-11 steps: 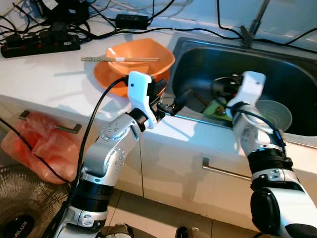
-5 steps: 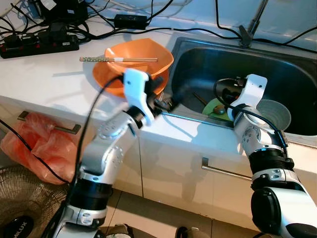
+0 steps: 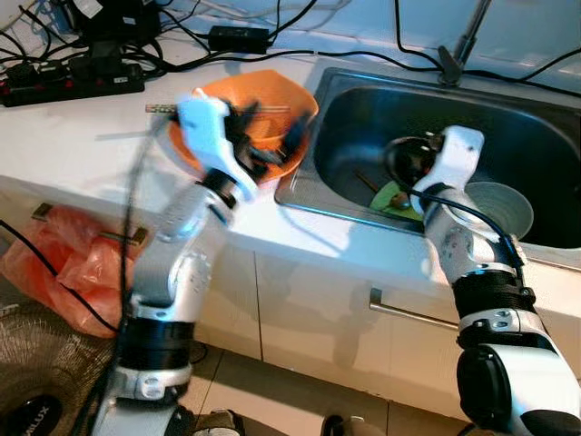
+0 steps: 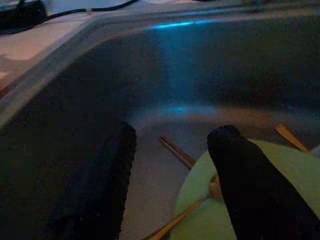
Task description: Kitchen organization
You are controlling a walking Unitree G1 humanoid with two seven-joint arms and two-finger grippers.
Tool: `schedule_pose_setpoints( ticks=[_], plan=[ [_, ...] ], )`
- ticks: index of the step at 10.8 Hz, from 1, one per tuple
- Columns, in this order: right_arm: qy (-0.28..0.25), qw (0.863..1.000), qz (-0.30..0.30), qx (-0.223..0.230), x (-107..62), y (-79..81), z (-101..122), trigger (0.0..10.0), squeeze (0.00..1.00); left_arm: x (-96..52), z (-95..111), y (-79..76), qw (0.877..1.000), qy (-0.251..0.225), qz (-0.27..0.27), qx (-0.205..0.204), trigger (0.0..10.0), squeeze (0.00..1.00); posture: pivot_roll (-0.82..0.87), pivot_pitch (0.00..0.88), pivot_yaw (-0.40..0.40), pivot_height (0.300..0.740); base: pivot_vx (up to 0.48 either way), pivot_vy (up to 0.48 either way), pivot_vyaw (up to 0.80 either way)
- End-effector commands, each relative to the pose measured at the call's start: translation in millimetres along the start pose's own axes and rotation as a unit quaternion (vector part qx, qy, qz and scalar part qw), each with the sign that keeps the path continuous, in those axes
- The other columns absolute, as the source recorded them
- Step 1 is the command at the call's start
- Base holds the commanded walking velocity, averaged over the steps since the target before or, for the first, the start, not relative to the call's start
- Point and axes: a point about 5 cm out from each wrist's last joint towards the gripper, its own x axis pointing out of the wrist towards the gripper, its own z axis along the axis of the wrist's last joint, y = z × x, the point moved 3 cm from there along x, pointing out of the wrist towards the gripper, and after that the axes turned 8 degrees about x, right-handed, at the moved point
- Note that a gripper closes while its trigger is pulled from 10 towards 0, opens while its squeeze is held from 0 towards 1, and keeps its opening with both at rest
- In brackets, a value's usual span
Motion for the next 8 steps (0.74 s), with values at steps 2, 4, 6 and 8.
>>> schedule_pose_setpoints(
  ticks=[2,4,6,8],
  plan=[
    [-0.017,0.999,0.025,-0.03,-0.7,11.9,8.8,10.0,1.0,0.8,20.5,30.0,0.996,-0.038,0.068,0.039,10.0,1.0,0.04,0.104,-0.007,0.74,0.0,0.0,0.0],
    [-0.031,0.987,0.157,0.018,-12.8,56.3,17.8,10.0,1.0,-4.0,25.3,57.9,0.99,-0.036,0.117,0.071,10.0,0.74,0.04,0.104,-0.008,0.74,0.0,0.0,0.0],
    [-0.02,0.96,0.279,-0.021,-32.7,90.8,13.3,10.0,1.0,-5.9,27.2,70.7,0.986,-0.035,0.139,0.087,10.0,0.0,0.03,0.104,-0.01,0.74,0.0,0.0,0.0],
    [-0.019,0.947,0.32,-0.03,-44.5,103.7,14.6,10.0,0.76,-10.8,33.3,95.1,0.977,-0.044,0.19,0.086,10.0,0.0,0.03,0.105,-0.015,0.74,0.0,0.0,0.0]
  ],
)
